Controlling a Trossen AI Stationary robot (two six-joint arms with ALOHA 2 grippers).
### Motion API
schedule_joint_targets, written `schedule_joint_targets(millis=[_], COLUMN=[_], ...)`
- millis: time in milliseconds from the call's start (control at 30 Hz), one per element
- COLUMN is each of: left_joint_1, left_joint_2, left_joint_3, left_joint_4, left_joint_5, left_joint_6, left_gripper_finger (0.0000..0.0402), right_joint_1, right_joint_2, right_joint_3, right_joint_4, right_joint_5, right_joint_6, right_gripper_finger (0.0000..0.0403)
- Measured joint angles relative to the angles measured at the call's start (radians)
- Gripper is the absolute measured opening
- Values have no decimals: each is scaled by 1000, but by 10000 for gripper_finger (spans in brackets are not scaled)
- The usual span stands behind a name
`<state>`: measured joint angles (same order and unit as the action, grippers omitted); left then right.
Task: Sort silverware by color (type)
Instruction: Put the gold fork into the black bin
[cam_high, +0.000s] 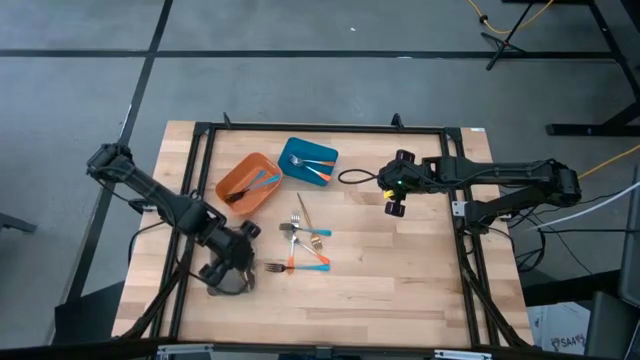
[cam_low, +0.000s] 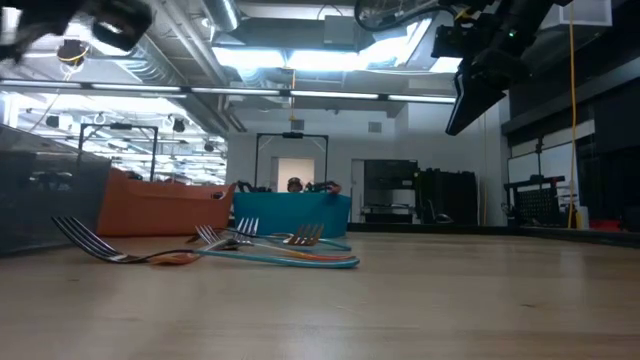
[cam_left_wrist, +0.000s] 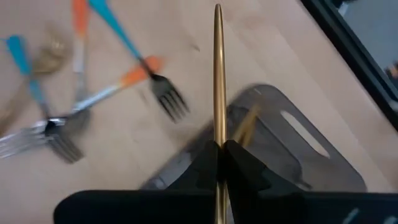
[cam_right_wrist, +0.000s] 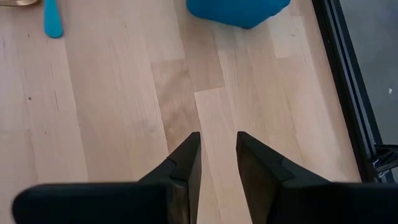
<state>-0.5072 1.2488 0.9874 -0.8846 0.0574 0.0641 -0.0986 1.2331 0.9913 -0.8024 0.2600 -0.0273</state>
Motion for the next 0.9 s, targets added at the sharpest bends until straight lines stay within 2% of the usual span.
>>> schedule_joint_targets(millis=[100,300,633,900], left_joint_1=[-22,-51,-52,-51], left_joint_2=[0,0,0,0], left_joint_3=[-32,-116,-214,-226], left_joint_4=[1,10,10,19], left_joint_5=[41,26,6,-127], left_joint_6=[21,21,-103,-142], left_gripper_finger=[8,9,32,43], right_joint_1=[0,0,0,0], right_joint_2=[0,0,0,0], right_joint_3=[0,0,0,0], right_joint_4=[0,0,0,0], right_joint_5=[0,0,0,0], right_joint_6=[0,0,0,0], right_gripper_finger=[92,92,92,92])
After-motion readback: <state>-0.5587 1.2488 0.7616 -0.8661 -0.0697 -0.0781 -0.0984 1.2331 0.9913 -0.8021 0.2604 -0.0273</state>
